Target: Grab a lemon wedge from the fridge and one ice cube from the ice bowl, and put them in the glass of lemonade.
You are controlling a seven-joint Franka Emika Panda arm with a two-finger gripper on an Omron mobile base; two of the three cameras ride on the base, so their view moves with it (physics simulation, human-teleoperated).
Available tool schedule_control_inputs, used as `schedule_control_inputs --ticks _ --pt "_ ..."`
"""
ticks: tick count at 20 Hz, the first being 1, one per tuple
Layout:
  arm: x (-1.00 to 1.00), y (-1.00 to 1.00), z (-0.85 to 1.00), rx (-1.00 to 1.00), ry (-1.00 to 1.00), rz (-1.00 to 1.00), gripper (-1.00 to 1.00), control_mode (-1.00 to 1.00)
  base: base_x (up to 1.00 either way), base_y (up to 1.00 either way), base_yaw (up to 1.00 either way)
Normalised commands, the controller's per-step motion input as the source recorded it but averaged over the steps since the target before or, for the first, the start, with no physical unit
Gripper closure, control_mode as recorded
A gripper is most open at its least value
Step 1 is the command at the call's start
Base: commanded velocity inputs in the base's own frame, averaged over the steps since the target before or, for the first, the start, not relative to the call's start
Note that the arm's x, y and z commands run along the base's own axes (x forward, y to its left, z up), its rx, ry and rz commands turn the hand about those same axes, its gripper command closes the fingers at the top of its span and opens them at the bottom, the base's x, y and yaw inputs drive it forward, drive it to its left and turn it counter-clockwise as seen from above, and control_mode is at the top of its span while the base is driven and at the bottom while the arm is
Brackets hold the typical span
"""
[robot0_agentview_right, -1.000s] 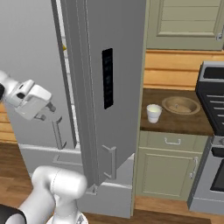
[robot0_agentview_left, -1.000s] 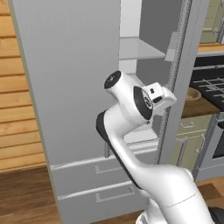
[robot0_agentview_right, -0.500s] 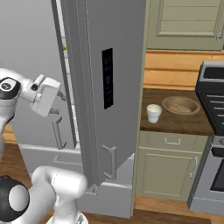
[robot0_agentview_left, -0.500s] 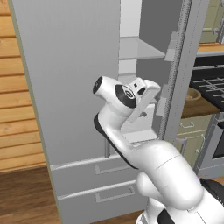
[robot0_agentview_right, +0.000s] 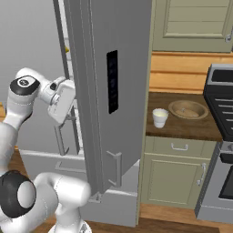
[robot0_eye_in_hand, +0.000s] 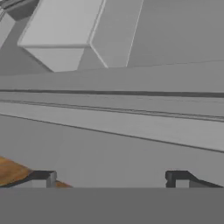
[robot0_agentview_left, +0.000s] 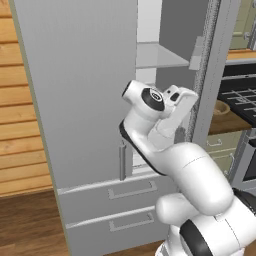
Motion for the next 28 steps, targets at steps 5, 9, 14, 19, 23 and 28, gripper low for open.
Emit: schedule_control_inputs --ticks 5,9,14,19,23,28 --pt "-0.71 -0.9 0.0 0.01 0.12 -0.17 -1.0 -1.0 0.0 0.0 0.0" --pt "-0.53 -0.82 0.0 0.01 0.1 -0.12 -1.0 -1.0 0.0 0.0 0.0" --pt "0.15 -0.44 0.05 0.0 0.12 0.11 -1.0 -1.0 0.0 0.0 0.0" --pt "0.47 -0.31 0.05 0.0 0.08 0.31 -1.0 -1.0 0.0 0.0 0.0" --pt "0.76 -0.66 0.0 0.0 0.06 0.39 -1.0 -1.0 0.0 0.0 0.0" --pt "0.07 -0.25 0.11 0.0 0.0 0.21 -1.0 -1.0 0.0 0.0 0.0"
